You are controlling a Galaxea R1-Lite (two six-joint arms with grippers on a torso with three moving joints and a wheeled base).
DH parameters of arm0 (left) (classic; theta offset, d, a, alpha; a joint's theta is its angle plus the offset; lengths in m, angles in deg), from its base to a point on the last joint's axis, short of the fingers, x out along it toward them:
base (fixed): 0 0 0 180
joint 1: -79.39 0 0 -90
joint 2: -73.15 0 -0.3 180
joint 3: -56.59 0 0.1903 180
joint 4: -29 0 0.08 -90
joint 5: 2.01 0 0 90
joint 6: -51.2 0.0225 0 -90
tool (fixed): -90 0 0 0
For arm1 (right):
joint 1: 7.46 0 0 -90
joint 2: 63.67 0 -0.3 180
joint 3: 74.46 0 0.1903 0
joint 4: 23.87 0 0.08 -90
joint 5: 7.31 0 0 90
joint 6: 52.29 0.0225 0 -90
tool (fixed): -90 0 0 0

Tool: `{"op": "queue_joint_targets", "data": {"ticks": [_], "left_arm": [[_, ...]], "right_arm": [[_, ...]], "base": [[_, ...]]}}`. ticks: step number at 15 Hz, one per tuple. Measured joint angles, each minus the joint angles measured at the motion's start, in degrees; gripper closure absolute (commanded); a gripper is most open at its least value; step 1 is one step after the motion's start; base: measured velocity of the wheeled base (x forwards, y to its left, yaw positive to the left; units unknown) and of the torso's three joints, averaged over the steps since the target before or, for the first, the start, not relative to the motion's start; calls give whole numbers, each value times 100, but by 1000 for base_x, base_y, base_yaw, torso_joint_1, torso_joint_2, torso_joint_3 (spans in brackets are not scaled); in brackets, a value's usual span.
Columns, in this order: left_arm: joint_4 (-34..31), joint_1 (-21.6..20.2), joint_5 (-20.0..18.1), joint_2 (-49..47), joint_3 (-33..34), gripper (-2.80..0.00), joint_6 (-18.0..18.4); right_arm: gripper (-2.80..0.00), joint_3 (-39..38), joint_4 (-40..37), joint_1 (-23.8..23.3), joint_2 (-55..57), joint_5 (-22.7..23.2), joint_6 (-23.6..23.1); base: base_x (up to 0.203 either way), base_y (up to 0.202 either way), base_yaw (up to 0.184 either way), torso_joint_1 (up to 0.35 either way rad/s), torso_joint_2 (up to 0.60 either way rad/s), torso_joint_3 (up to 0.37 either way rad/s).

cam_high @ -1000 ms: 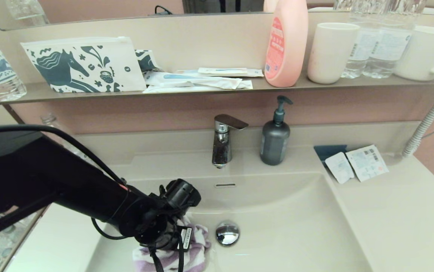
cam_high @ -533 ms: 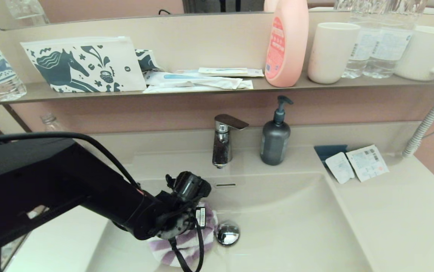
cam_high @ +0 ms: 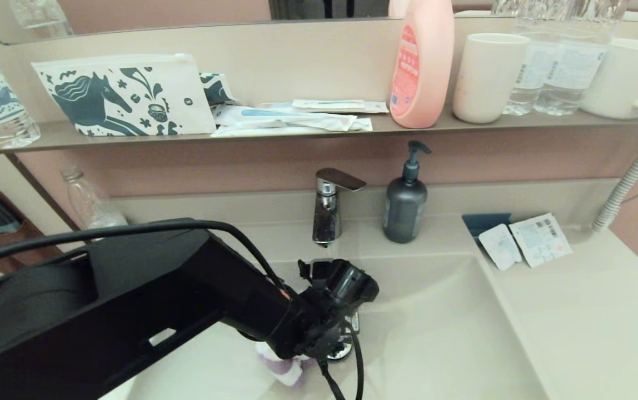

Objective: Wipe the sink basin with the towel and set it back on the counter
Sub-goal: Wipe the sink

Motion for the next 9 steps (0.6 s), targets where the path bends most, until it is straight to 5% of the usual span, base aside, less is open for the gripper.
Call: {"op": "queue_joint_targets", "data": {"ticks": [9], "left_arm": [[-1526,817,39,-650,-2051,0,-764]], "right_arm": [[0,0,0,0,0,0,-1]], "base": [[0,0,0,0,0,0]]}}
